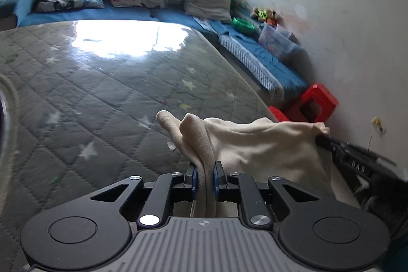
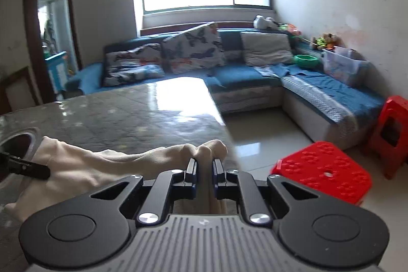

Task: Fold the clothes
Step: 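Lift the folded bundle with both grippers and carry it across the mat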

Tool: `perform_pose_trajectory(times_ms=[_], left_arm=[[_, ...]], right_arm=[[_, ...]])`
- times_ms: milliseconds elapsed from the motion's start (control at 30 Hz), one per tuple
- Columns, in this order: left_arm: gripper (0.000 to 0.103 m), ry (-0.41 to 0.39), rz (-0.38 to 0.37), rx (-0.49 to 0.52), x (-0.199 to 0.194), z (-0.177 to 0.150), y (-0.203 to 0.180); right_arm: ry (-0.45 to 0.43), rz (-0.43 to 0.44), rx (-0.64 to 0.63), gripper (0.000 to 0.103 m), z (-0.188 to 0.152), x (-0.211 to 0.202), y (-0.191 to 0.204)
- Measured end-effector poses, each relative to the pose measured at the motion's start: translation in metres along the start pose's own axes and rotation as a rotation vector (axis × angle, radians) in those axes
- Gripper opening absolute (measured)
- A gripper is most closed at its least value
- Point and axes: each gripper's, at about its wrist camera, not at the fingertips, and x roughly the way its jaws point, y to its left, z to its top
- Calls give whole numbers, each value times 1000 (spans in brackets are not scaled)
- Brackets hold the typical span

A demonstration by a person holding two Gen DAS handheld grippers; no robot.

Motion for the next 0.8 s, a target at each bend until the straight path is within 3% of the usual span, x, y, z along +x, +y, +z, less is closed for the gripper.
perform_pose_trajectory(times_ms=[133, 267, 433, 600, 800], left_arm=[[19, 49, 42, 28, 13, -8, -1], [34, 62, 99, 49, 14, -11, 4], [35, 17, 129, 72, 10, 2, 1], [33, -3, 98, 129, 19, 11, -22], [33, 12, 29, 180, 46, 19, -42]], right_arm=[[58, -41, -10, 14, -3, 20, -9], [91, -103, -1, 17, -10, 29, -15], [59, -27, 4, 17, -5, 27, -9], [82, 52, -8, 17, -1, 45, 12], [98, 79, -24, 23, 1, 68, 27]])
